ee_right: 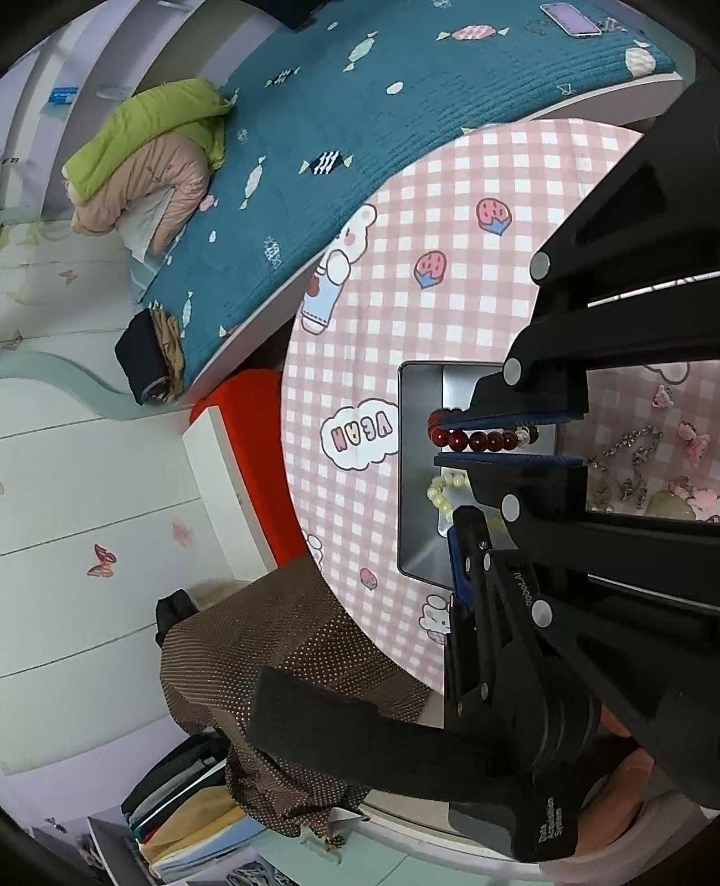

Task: Organize jewelry
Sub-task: 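Lift both bracelets and carry them over the grey metal tray, then open the left tool to drop the yellow bracelet while the right tool drops the red bracelet into the tray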

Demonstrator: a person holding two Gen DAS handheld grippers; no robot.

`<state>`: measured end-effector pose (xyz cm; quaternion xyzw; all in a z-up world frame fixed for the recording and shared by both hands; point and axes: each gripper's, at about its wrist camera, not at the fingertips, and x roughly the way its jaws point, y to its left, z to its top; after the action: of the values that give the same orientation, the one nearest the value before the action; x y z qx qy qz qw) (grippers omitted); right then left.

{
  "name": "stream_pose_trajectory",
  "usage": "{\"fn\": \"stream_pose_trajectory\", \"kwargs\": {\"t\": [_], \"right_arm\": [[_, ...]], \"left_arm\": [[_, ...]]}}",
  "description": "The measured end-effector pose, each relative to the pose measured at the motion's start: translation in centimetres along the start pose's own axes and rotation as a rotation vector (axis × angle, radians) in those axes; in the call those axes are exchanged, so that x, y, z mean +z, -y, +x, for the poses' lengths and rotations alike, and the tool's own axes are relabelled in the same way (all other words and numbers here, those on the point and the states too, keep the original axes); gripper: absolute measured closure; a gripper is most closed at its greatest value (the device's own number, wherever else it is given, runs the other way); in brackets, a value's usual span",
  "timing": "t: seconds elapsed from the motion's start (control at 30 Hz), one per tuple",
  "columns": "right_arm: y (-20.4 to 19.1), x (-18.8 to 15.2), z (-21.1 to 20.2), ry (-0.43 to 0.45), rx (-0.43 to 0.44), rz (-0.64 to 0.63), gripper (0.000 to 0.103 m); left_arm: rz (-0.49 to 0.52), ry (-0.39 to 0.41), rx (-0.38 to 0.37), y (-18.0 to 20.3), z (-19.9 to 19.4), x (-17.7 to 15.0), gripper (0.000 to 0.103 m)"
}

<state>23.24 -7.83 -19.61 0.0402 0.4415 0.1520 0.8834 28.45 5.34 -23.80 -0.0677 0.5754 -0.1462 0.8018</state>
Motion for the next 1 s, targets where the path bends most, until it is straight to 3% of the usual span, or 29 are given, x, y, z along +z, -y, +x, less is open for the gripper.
{"fn": "stream_pose_trajectory", "kwargs": {"t": [0.2, 0.37, 0.8, 1.0], "right_arm": [[-0.3, 0.2, 0.8, -0.026, 0.014, -0.005, 0.096], [-1.1, 0.2, 1.3, -0.040, 0.031, -0.029, 0.096], [-5.1, 0.2, 2.8, -0.086, 0.172, -0.133, 0.096], [-5.9, -0.1, 5.2, -0.158, 0.227, -0.138, 0.096]], "left_arm": [[-0.020, -0.012, 0.021, -1.0, -0.2, -0.4, 0.093], [-0.022, 0.017, 0.032, -1.1, -1.8, -0.6, 0.082], [-0.063, 0.085, 0.098, -3.7, -6.0, -2.1, 0.082], [-0.105, 0.077, 0.121, -5.2, -6.3, -3.4, 0.082]]}}
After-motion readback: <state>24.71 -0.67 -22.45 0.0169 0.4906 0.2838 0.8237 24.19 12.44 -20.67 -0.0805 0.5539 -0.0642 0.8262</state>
